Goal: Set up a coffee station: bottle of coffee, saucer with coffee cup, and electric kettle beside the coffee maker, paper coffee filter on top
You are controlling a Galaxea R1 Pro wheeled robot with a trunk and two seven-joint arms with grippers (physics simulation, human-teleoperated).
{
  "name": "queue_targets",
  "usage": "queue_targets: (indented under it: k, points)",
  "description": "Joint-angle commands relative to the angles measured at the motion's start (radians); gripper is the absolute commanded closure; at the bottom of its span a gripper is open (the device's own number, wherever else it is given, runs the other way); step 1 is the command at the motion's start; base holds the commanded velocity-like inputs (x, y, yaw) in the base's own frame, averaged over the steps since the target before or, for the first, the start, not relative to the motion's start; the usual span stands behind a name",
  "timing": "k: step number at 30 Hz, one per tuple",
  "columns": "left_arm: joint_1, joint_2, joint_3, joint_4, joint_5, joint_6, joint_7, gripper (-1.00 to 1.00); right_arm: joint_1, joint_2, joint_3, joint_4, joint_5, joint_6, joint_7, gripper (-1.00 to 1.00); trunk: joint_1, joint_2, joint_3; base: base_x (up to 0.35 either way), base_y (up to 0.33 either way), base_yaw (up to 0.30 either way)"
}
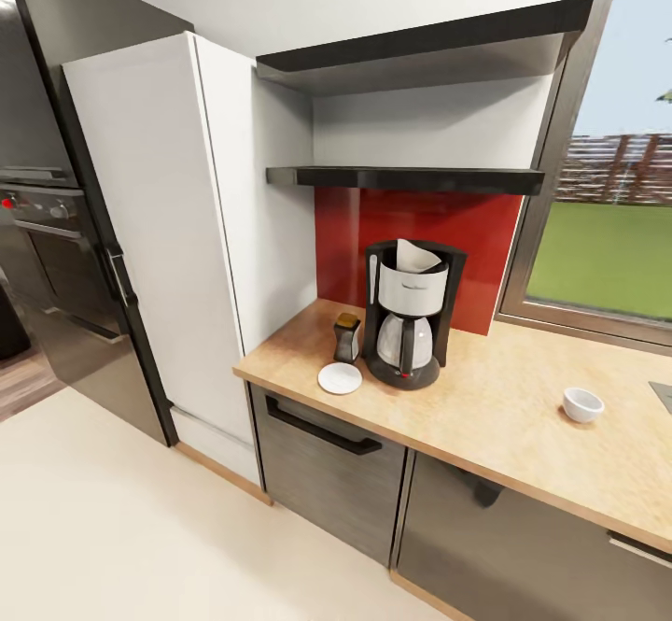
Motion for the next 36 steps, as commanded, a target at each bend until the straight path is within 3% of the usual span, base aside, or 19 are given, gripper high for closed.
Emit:
queue_targets:
  k: [1, 9, 22, 36]
  points:
    - [0.0, 0.0, 0.008, 0.001, -0.01, -0.003, 0.001, -1.0, 0.017, -0.004, -0.007, -0.002, 0.026, -0.003, -0.002, -1.0, 0.0, -0.001, -0.001, 0.0, 0.0, 0.0]
    - [-0.001, -0.001, 0.009, 0.002, -0.01, -0.003, 0.004, -1.0, 0.073, -0.028, -0.007, -0.002, 0.052, -0.069, -0.002, -1.0, 0.0, -0.001, -0.001, 0.0, 0.0, 0.0]
    - [-0.001, -0.002, 0.01, 0.0, -0.008, -0.004, 0.004, -1.0, 0.077, -0.014, -0.009, -0.002, 0.047, -0.073, 0.002, -1.0, 0.0, -0.001, -0.001, 0.0, 0.0, 0.0]
    - [-0.001, -0.003, 0.014, -0.004, -0.004, -0.005, -0.005, -1.0, 0.077, -0.022, -0.012, -0.002, 0.042, -0.074, 0.005, -1.0, 0.0, -0.001, 0.0, 0.0, 0.0, -0.241]
